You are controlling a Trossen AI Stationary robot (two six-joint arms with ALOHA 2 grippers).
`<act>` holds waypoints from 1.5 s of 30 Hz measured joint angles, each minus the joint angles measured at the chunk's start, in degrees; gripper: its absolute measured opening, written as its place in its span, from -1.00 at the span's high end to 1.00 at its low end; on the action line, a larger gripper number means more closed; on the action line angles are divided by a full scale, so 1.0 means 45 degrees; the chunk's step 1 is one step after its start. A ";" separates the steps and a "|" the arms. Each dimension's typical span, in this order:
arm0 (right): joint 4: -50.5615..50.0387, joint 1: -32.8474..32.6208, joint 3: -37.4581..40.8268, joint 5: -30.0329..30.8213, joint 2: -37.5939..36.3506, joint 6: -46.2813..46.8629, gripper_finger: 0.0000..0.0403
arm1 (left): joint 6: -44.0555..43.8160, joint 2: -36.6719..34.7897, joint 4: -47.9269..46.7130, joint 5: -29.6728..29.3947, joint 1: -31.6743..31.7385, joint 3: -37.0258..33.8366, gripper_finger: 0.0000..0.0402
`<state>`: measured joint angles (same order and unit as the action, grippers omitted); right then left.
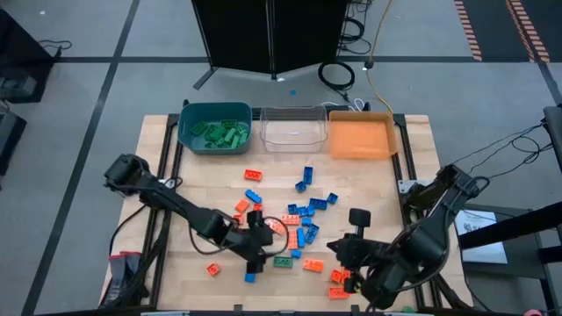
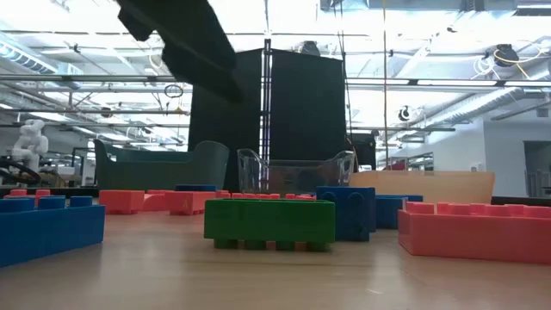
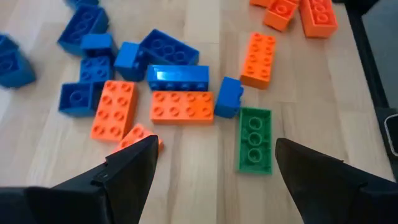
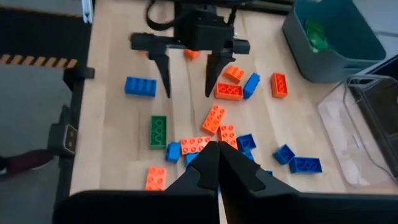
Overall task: Sort blocks
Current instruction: Put the green game piece into the blue bin
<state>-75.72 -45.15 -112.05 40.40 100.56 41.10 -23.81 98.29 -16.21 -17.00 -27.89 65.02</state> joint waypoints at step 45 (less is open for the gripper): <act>-0.0860 -0.1175 0.0005 0.0005 0.0620 0.2732 1.00 | -0.0651 0.4627 0.3309 0.0356 -0.0648 0.0556 -0.44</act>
<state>-79.59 -50.43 -112.03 40.42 103.35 53.39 -26.74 119.11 -1.32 -15.40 -30.81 67.53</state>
